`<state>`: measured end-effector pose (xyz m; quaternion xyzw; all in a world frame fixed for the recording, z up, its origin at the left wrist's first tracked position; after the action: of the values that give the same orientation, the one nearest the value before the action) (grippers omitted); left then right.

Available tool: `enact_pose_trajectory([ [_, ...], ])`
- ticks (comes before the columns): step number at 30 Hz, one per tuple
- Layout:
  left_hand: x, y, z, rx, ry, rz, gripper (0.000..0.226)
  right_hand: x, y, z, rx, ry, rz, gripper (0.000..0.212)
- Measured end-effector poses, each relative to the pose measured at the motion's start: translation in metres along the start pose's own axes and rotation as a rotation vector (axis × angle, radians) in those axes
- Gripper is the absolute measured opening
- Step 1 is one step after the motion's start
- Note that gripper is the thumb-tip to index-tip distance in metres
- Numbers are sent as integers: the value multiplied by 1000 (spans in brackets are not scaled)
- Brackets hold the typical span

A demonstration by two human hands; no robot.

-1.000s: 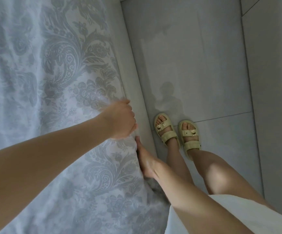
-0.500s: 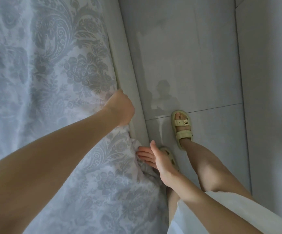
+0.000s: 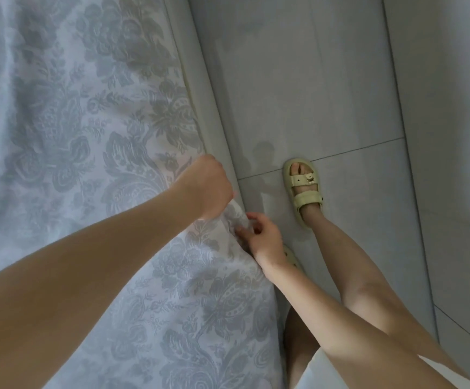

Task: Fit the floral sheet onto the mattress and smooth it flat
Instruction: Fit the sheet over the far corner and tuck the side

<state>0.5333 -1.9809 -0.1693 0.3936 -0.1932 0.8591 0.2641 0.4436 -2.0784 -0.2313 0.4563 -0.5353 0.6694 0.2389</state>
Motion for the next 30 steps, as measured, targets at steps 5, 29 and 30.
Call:
enact_pose_trajectory([
  [5,14,2,11,-3,-28,27,51,42,-4,-8,-277,-89,79,17],
  [29,69,110,-10,180,200,-196,62,131,118,-26,-413,-339,-305,59],
  [30,67,113,-11,171,199,-179,62,129,113,-35,-375,-383,-292,57],
])
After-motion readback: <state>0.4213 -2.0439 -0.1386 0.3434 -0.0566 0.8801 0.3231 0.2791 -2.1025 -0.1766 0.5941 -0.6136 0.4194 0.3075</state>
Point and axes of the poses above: each hand's wrist, its own x-axis away from the middle knuckle, its own z-axis out of the back of the hand, y = z × x, the point moved 10 cm from there along -x, towards the middle knuckle, and after that the axes turned 4 degrees about z, right-handed, at the moved point
